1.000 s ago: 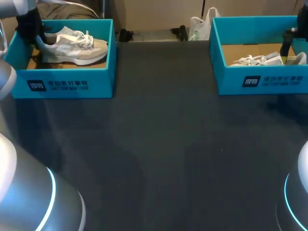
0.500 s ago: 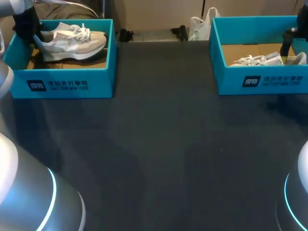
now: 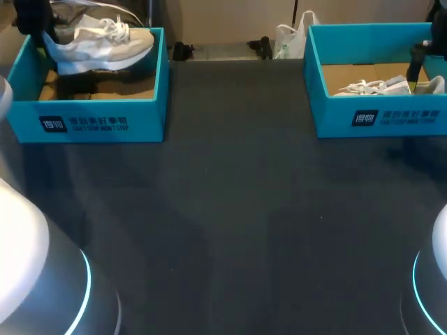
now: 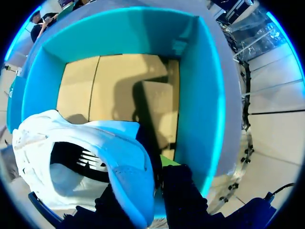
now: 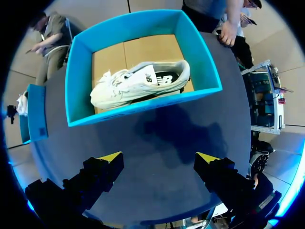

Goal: Take the shoe out of the shoebox, open the shoe tongue, remove and reinsert the insole, then place the shoe into the shoebox

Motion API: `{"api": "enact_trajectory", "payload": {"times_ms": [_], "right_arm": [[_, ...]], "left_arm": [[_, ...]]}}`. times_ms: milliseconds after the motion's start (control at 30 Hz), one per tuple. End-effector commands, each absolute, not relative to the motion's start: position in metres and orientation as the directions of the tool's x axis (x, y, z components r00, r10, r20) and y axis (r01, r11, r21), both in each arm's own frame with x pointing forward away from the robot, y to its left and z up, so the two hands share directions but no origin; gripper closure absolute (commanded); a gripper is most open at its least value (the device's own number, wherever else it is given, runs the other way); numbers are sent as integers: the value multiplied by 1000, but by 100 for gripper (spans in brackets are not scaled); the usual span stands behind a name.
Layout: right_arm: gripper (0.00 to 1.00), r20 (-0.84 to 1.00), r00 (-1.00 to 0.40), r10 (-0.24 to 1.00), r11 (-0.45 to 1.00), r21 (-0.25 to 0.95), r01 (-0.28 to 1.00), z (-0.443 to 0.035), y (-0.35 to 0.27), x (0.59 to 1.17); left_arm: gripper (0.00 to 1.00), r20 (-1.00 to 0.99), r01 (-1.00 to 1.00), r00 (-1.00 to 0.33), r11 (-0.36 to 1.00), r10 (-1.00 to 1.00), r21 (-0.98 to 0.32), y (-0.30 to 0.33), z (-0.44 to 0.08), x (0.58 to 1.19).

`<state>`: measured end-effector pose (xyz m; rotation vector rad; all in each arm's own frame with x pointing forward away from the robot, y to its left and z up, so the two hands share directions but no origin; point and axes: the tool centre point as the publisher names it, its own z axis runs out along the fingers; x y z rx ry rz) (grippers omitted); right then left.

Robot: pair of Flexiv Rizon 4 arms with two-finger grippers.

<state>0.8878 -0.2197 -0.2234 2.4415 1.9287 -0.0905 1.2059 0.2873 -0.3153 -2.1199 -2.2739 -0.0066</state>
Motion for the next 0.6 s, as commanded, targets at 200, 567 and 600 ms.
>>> {"api": "enact_trajectory", "payload": {"times_ms": [200,567,600], "right_arm": [[0,-64,232,971,-233,-11,972,-224,-219,887],[0,-64,232,971,-233,-11,972,-224,-219,887],[0,-64,232,971,-233,-11,972,-224,-219,887]], "left_arm": [[100,31,994,-74,71,997,81,291,-262,1182],[100,72,966,-133,113,989,231,284,-206,1138],[100,71,961,-138,116,988,249,283,-200,1133]]}}
